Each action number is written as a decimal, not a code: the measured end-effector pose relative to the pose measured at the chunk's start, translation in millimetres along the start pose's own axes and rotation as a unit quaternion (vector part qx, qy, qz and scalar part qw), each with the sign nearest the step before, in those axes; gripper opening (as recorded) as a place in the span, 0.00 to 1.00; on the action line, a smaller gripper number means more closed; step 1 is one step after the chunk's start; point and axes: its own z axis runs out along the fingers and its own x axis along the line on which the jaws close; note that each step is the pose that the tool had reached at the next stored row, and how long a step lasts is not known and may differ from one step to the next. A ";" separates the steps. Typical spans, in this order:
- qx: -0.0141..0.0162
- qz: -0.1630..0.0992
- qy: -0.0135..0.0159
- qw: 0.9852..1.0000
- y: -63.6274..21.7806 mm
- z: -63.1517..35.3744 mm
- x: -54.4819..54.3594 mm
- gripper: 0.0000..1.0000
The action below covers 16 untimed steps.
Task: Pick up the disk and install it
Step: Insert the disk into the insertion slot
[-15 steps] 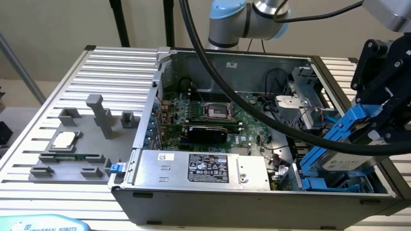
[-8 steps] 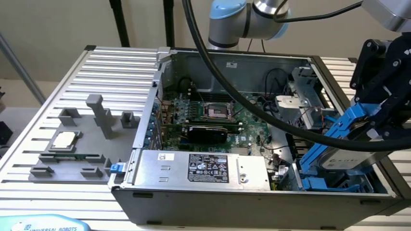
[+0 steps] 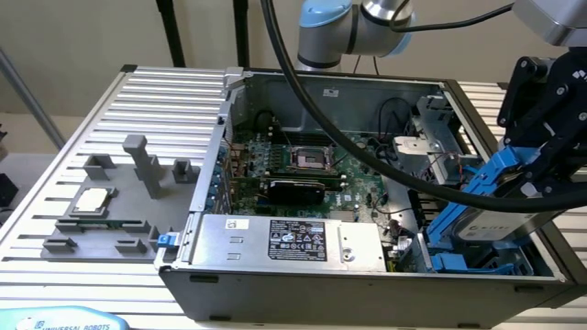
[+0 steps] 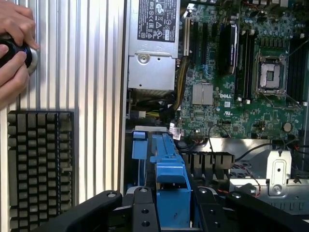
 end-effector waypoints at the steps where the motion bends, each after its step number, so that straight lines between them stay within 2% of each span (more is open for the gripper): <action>1: 0.000 0.000 0.000 1.000 0.0 0.5 -0.1 0.33; 16: -0.001 0.000 0.003 1.000 -0.2 8.9 -0.1 0.33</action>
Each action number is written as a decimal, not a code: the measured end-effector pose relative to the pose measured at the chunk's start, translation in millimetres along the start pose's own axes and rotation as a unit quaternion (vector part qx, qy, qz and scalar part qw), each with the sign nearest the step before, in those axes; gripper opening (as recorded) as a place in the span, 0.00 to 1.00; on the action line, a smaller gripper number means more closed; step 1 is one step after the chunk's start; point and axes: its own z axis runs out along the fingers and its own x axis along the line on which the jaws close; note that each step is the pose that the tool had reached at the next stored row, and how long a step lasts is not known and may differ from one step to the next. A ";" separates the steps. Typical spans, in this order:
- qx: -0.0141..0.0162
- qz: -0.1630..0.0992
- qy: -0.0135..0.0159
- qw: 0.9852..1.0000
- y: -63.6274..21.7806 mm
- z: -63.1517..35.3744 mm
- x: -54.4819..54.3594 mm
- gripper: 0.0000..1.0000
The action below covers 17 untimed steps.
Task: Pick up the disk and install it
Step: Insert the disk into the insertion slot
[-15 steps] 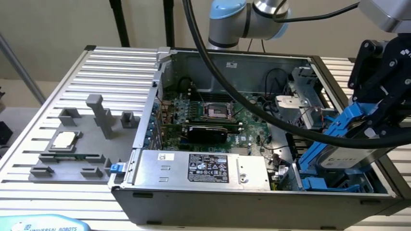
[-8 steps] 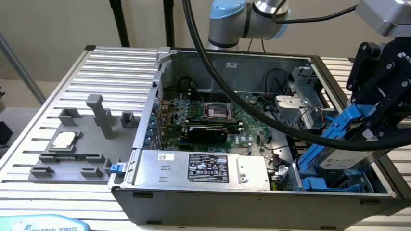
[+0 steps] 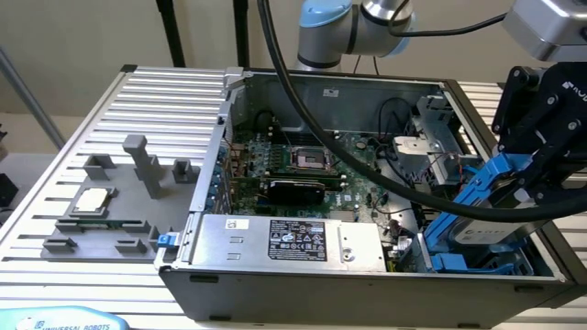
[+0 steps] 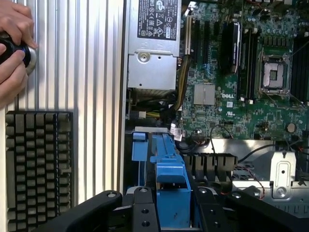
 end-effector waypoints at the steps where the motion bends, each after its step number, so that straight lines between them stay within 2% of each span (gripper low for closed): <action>1: 0.000 0.000 0.000 1.000 0.0 0.9 0.1 0.33; 17: 0.000 0.000 0.000 1.000 -0.4 14.2 -1.6 0.33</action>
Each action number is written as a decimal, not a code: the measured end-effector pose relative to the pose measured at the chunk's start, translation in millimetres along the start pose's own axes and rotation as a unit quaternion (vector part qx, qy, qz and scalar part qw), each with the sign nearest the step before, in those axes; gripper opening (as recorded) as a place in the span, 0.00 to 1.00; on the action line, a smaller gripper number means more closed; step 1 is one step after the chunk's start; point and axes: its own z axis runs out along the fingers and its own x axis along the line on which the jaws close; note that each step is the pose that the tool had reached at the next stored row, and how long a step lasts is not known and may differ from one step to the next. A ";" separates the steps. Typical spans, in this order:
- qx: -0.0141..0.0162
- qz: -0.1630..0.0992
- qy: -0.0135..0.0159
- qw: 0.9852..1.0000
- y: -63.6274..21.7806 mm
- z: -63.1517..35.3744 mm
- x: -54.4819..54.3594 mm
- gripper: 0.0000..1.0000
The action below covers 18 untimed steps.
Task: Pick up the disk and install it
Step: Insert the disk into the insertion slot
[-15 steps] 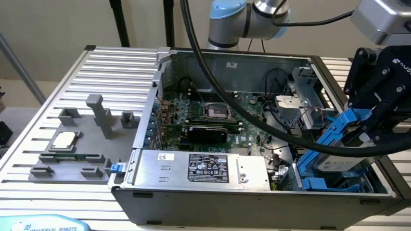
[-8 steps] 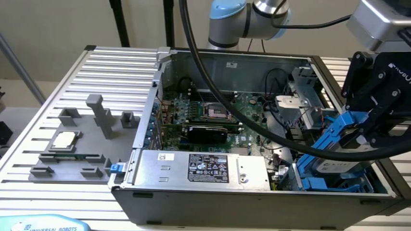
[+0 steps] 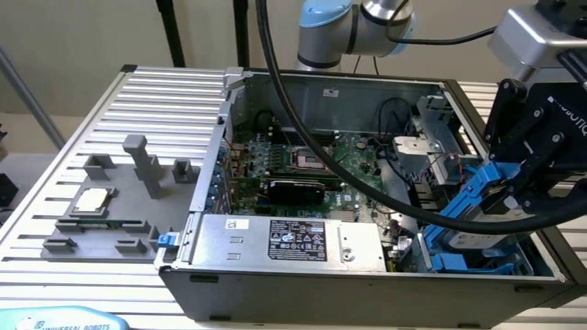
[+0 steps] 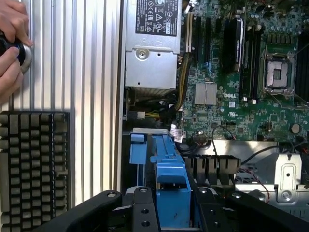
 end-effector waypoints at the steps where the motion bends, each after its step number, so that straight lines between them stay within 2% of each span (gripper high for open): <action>1: 0.000 0.000 0.000 1.000 0.0 0.8 -0.2 0.33; 18: -0.001 -0.011 0.001 1.000 1.5 12.4 -0.1 0.33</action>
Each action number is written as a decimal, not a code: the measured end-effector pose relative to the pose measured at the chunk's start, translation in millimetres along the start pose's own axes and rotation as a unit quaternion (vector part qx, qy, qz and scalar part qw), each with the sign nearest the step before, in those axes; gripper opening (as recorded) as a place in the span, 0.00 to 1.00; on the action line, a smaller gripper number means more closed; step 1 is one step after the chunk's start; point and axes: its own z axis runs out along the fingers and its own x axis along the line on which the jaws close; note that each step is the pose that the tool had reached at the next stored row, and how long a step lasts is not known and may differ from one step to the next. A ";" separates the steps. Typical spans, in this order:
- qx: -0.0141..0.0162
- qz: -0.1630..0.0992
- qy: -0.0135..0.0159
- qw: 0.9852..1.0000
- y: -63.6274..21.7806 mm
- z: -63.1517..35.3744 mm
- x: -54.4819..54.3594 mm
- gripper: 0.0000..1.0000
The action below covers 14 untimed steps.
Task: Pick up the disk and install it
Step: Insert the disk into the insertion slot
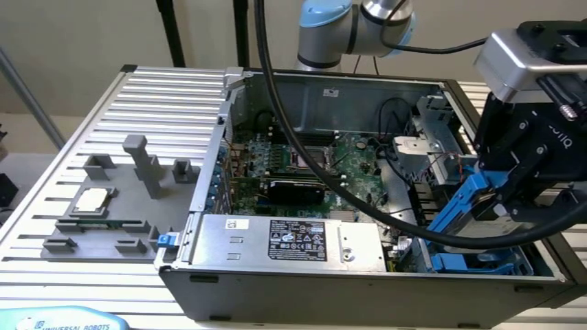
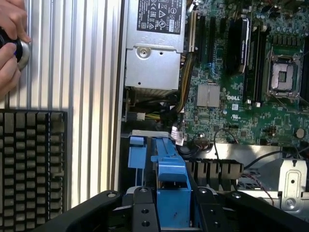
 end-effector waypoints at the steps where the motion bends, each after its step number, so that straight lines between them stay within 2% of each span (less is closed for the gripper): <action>1: 0.000 0.000 0.000 1.000 0.0 0.7 0.1 0.33; 14: 0.000 -0.003 0.001 1.000 -0.3 14.8 1.3 0.33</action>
